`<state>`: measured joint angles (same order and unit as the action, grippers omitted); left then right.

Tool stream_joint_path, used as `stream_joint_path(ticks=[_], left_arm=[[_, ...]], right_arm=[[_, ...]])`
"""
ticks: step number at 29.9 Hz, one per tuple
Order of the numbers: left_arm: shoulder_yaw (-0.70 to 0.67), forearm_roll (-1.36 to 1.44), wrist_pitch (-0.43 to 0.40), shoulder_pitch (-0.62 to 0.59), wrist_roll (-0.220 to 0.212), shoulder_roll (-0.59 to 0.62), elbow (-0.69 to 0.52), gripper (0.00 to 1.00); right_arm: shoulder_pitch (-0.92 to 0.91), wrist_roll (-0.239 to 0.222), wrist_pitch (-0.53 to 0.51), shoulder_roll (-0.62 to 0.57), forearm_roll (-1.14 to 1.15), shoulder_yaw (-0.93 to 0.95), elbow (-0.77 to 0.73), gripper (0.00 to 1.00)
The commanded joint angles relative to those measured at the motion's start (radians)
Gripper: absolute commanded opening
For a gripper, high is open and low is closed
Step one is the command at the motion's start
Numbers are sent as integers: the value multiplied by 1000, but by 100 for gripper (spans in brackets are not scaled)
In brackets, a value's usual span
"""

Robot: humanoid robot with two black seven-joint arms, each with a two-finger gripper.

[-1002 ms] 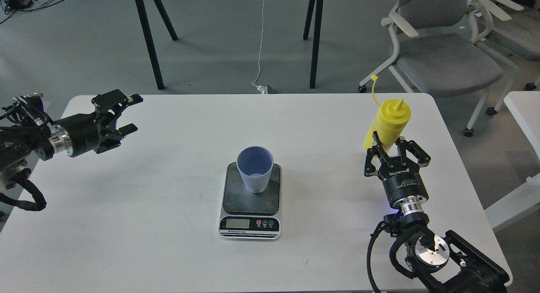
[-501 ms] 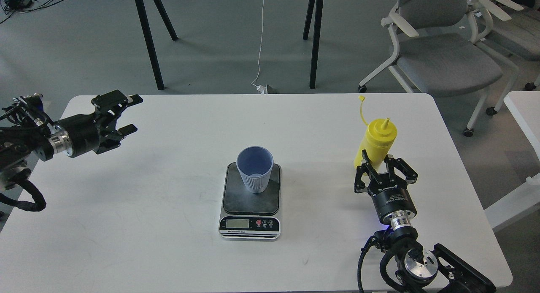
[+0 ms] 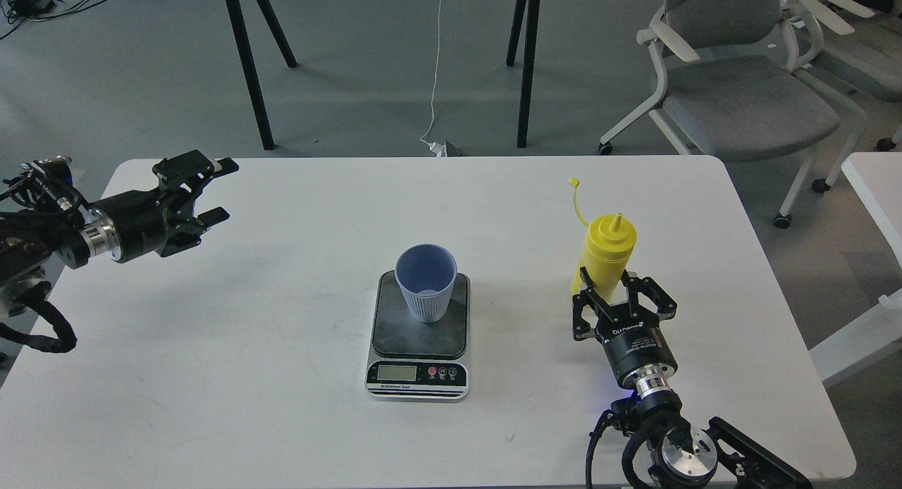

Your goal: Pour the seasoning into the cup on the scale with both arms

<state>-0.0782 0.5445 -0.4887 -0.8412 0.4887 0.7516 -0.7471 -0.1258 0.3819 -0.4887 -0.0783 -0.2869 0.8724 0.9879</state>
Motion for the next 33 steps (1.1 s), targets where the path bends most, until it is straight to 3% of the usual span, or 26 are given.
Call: stream_joint_path(ticks=[1, 11, 18, 33], left_arm=[[0, 0, 0, 1, 0, -1, 0, 99], [0, 0, 0, 5, 0, -1, 0, 99], [0, 0, 0, 5, 0, 0, 0, 99], [0, 0, 0, 5, 0, 0, 0, 99]], right_arm=[[2, 0, 0, 0, 0, 0, 0, 62], [6, 0, 0, -1, 2, 0, -5, 77], [23, 0, 0, -2, 2, -1, 8, 93], [86, 2, 0, -41, 3, 3, 113, 95]])
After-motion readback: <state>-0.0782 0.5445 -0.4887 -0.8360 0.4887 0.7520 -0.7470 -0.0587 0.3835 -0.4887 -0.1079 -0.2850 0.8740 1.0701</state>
